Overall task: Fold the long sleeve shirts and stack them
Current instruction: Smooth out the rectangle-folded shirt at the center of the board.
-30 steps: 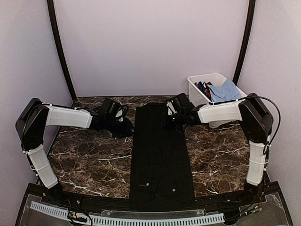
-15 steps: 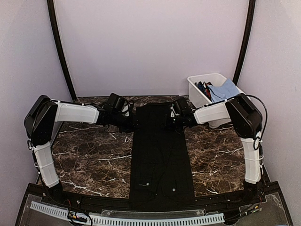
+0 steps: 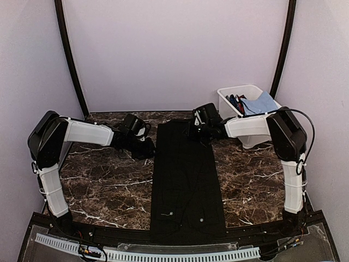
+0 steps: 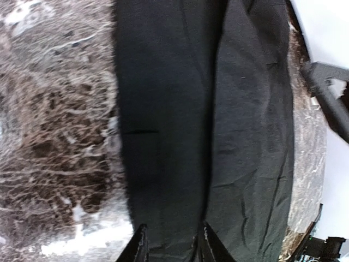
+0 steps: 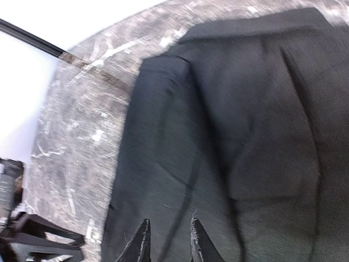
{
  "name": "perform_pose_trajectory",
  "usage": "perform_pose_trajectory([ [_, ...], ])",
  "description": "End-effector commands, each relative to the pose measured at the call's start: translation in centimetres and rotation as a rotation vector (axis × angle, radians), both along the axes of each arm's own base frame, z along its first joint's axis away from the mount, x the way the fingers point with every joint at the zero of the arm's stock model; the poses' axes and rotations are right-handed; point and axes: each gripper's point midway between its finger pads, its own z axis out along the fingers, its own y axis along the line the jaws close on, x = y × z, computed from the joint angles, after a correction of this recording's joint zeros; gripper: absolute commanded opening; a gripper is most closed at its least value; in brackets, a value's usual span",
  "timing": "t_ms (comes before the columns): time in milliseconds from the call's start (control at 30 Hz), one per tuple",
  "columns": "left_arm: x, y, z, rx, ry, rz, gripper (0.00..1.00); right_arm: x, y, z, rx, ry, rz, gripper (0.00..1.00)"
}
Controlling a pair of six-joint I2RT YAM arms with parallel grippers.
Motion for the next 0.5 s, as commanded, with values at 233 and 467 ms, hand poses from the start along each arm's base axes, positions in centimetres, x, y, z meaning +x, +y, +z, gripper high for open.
perform_pose_trajectory([
  [233,-1.4,2.6,-1.1,0.112,0.011,-0.001,0.31,1.9,3.9,-3.7,0.052,0.031,0.03,0.21],
  [467,-2.2,2.6,-1.5,0.097,0.03,-0.016,0.33,2.1,4.5,-5.9,0.053,0.077,0.047,0.21],
])
